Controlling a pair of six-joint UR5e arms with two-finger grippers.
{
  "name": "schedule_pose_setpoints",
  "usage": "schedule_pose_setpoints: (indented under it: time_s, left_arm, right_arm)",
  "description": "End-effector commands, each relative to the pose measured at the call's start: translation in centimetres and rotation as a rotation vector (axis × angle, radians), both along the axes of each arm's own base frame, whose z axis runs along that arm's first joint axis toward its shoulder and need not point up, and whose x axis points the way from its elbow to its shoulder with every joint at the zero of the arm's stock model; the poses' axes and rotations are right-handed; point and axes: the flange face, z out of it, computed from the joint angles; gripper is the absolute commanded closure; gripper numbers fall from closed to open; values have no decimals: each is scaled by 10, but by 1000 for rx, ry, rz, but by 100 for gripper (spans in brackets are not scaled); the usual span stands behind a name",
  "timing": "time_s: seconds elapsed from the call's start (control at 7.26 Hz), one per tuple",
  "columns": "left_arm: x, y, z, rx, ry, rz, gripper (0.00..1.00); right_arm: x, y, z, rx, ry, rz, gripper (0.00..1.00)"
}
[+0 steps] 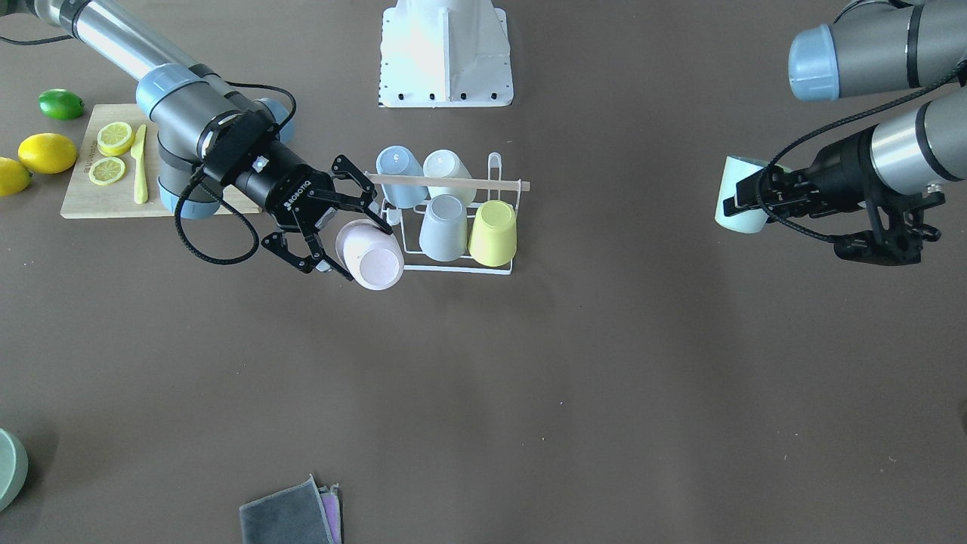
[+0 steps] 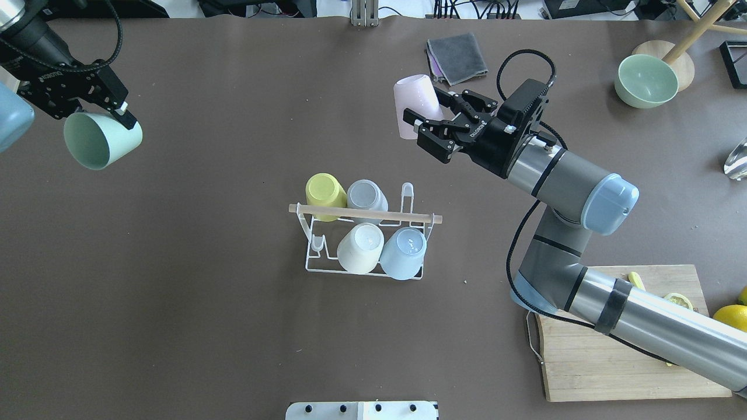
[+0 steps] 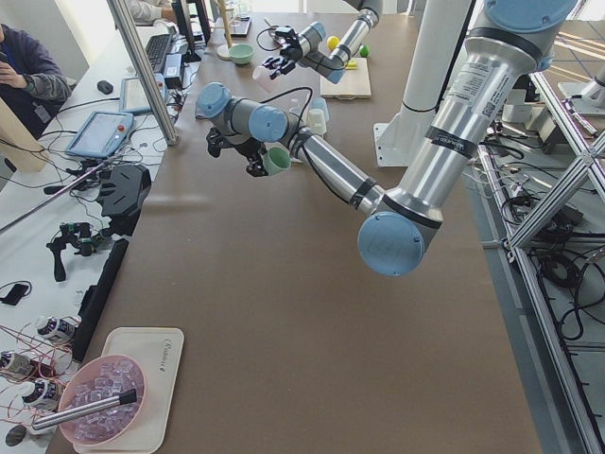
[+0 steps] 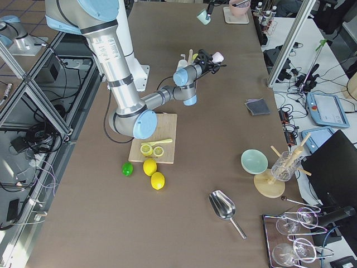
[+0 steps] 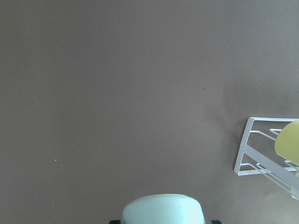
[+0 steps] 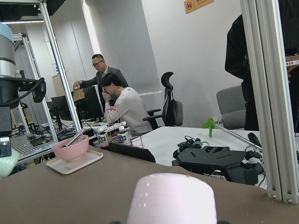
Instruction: Place cup on cup holder
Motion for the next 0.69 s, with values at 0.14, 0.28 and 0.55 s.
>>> schedule_pose_setpoints:
  time_s: [0.14, 0.28, 0.55]
  left_arm:
    - [0, 11, -4, 215, 77, -174, 48]
    - [-3, 20, -7, 310, 120, -221, 48]
    - [13, 44, -7, 478, 214, -294, 48]
  right_arm:
    - [-27, 33, 4, 79, 75, 103, 60]
    - [-34, 46, 4, 100, 71, 114, 60]
    - [-50, 77, 3, 143, 65, 152, 60]
